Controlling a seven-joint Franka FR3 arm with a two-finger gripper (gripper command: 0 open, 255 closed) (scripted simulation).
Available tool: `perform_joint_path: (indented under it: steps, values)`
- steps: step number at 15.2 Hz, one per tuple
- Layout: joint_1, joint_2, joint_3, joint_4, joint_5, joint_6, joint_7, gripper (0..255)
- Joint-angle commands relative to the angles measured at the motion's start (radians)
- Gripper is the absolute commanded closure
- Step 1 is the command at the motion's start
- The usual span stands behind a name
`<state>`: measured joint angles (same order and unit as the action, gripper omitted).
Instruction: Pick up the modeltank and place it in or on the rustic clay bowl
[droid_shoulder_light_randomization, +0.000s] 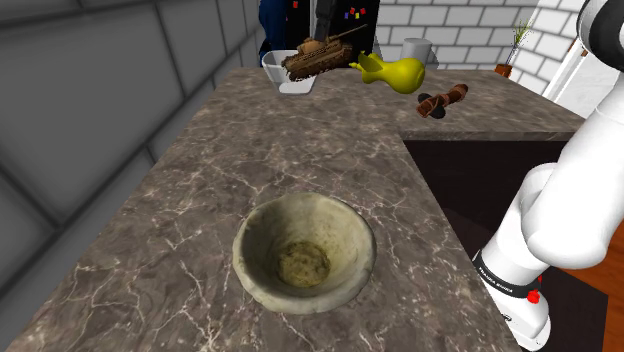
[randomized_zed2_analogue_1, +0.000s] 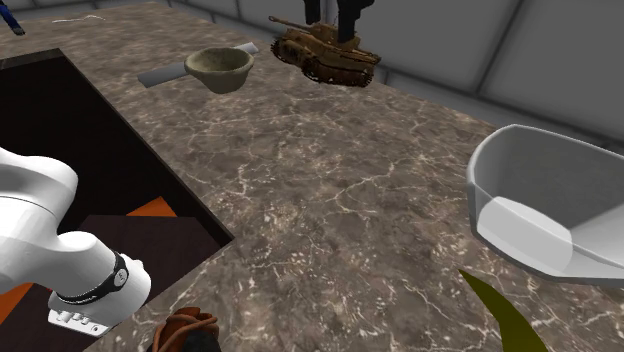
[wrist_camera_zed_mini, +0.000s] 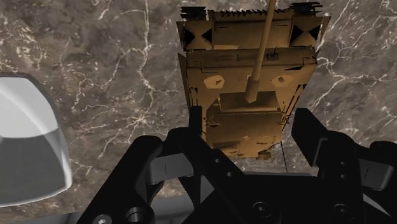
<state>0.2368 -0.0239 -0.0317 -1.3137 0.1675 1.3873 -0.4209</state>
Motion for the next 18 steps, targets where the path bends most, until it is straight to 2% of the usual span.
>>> perform_joint_path:
  steps: [1,9,18]
  values:
    - [0.021,-0.041,0.023,-0.044,-0.005,0.011,0.043,255]
    - [0.098,-0.171,0.131,-0.177,-0.007,0.043,0.223,255]
    - [0.177,-0.231,0.271,-0.217,0.002,0.056,0.442,255]
